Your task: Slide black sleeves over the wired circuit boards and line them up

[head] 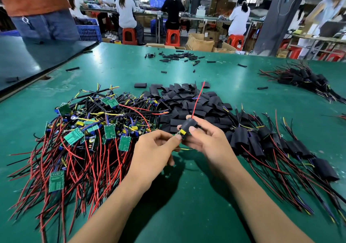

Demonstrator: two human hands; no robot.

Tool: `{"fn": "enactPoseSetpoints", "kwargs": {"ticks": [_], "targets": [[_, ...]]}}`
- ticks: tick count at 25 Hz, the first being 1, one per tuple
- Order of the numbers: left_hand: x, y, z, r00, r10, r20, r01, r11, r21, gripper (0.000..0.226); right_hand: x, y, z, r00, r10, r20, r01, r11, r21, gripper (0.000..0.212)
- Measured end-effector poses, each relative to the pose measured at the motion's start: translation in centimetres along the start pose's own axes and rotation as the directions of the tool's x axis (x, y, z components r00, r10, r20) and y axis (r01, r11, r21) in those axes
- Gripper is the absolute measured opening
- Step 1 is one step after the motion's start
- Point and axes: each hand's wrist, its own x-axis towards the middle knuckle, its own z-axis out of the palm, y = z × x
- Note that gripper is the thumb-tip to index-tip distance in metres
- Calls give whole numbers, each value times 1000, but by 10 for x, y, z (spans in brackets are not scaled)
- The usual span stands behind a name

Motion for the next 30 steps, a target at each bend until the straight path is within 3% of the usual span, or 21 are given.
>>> {"fn": "enactPoseSetpoints", "kwargs": {"ticks": [3, 9, 13, 23, 30], "targets": [[0, 1, 0, 996, -20, 88, 26, 998, -61, 16, 2, 1, -4, 999, 21, 43, -21, 1000, 11, 31], [3, 0, -2, 993, -80, 88, 97, 972, -215, 17, -1, 4, 4, 993, 81, 90, -86, 995, 45, 28], [4, -1, -2, 995, -81, 58, 91, 973, -214, 19, -3, 7, 7, 995, 63, 78, -60, 997, -40, 32], [3, -1, -1, 999, -43, 19, 45, 987, -153, 23, -5, 7, 6, 993, 33, 117, -24, 997, -71, 32], [1, 3, 2, 994, -27, 102, 54, 961, -270, 16, -3, -1, 1, 993, 0, 116, 12, 995, -102, 28]]}}
